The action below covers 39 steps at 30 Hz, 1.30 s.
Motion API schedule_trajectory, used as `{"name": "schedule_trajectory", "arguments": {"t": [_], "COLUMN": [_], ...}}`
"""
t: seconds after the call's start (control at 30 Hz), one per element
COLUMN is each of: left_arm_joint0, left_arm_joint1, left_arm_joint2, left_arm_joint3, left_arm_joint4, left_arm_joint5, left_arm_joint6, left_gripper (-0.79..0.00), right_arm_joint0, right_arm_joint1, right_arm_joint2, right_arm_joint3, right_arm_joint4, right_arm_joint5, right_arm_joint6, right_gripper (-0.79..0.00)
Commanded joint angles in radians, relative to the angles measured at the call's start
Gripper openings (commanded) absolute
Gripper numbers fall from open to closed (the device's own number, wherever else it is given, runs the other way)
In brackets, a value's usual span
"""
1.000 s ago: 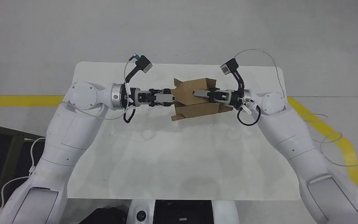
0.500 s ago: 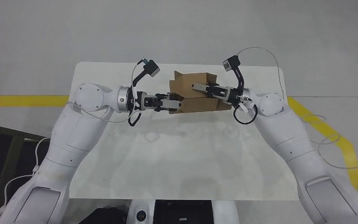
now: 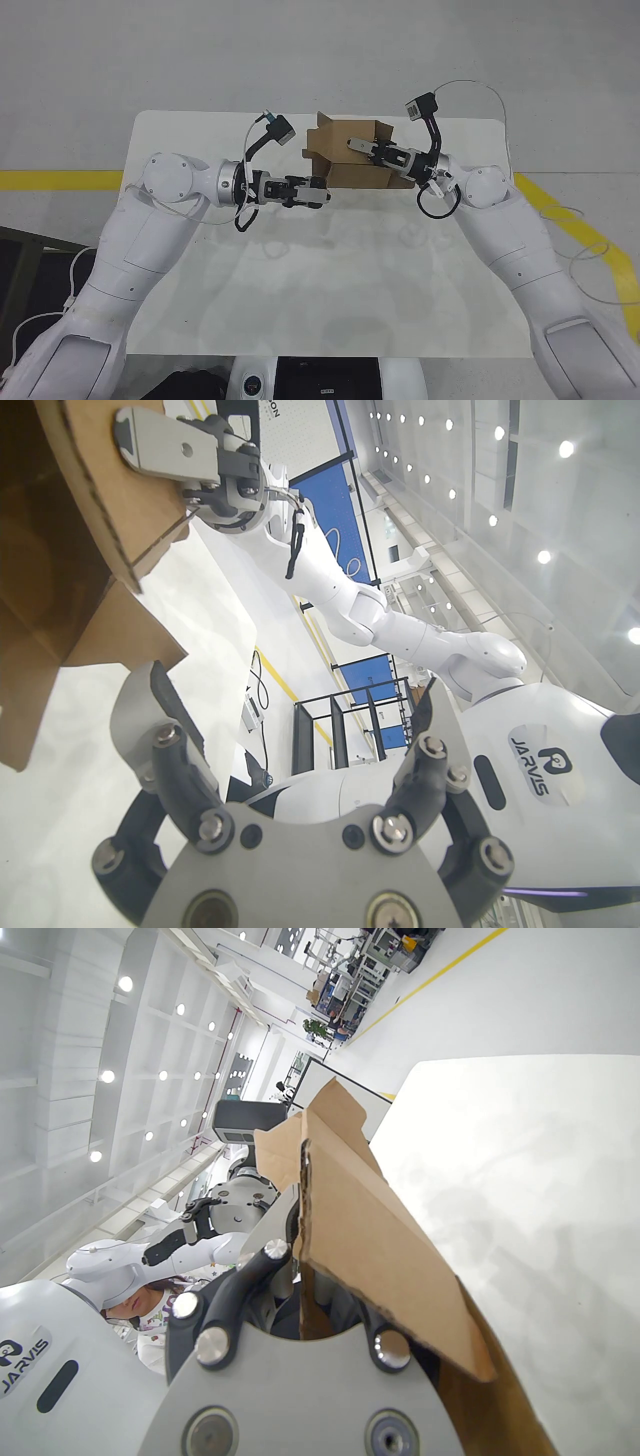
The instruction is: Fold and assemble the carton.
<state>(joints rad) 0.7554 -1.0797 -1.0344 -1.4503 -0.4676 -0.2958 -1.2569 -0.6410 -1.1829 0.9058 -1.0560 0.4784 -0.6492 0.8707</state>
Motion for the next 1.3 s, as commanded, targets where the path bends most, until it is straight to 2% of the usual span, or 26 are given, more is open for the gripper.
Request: {"name": "schedule_trajectory", "arguments": {"t": [0.0,0.6,1.27], "left_arm_joint0": [-0.002,-0.042,-0.022], "left_arm_joint1": [-0.002,-0.019,-0.008], "left_arm_joint2": [0.008,0.038,-0.015], "left_arm_joint3": [0.001,0.052,0.026], "left_arm_joint4": [-0.005,0.023,0.027], "left_arm_joint5": [0.001,-0.012,-0.008], "left_arm_joint6": [-0.001,0.039,0.035], "left_gripper": [0.0,0.0,0.0], "right_arm_joint0": [-0.003,-0.05,-0.074], "right_arm_joint1": [-0.001,-0.011,-0.018], "right_arm_joint2": [0.003,0.017,0.045], "right_arm_joint3": [-0.005,-0.056,-0.057], "right_arm_joint4": [-0.006,-0.02,-0.029], "right_arm_joint5": [0.001,0.014,0.03], "right_arm_joint6": [-0.003,0.01,0.033], "right_gripper": [-0.785,-0.785,-0.785]}}
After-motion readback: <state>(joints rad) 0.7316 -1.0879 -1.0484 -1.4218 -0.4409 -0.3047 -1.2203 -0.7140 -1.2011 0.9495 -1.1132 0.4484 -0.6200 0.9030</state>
